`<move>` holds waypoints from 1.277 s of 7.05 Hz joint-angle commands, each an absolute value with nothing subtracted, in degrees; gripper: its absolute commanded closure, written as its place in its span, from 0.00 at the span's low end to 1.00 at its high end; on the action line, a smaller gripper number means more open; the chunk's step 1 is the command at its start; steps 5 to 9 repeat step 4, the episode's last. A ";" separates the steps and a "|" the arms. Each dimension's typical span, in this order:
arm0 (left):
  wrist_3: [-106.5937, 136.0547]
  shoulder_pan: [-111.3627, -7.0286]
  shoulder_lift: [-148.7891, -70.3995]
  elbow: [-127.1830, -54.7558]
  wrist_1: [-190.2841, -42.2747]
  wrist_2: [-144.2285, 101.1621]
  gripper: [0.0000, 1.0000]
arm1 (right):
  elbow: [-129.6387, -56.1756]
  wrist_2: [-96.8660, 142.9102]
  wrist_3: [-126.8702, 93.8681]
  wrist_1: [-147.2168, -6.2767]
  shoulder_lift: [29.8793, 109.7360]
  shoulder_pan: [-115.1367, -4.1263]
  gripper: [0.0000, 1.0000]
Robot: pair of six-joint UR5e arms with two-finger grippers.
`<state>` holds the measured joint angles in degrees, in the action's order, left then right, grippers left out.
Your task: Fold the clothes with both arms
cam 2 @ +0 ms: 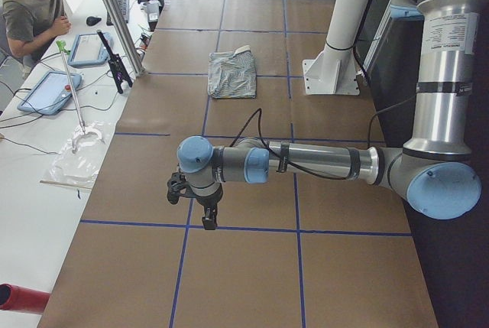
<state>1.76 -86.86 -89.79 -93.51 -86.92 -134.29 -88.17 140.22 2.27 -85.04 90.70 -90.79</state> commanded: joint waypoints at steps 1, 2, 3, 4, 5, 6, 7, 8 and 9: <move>1.76 -86.92 -89.82 -93.60 -86.92 -134.21 0.00 | -88.24 140.10 2.37 -84.99 90.70 -90.70 0.00; 1.76 -86.92 -89.82 -93.60 -86.92 -134.21 0.00 | -88.16 140.10 2.55 -84.99 90.70 -90.70 0.00; 1.76 -86.84 -89.91 -93.60 -86.92 -134.30 0.00 | -88.07 140.10 2.64 -84.99 90.70 -90.79 0.00; 1.76 -86.92 -90.00 -93.60 -86.92 -134.21 0.00 | -88.07 140.10 2.64 -84.99 90.70 -90.70 0.00; 1.76 -86.92 -90.00 -93.60 -86.92 -134.21 0.00 | -88.07 140.10 2.64 -84.99 90.70 -90.70 0.00; 1.76 -86.92 -90.00 -93.60 -86.92 -134.21 0.00 | -88.07 140.10 2.64 -84.99 90.70 -90.70 0.00; 1.76 -86.92 -90.00 -93.60 -86.92 -134.21 0.00 | -88.07 140.10 2.64 -84.99 90.70 -90.70 0.00; 1.76 -86.92 -90.00 -93.60 -86.92 -134.21 0.00 | -88.07 140.10 2.64 -84.99 90.70 -90.70 0.00; 1.76 -86.92 -90.00 -93.60 -86.92 -134.21 0.00 | -88.07 140.10 2.64 -84.99 90.70 -90.70 0.00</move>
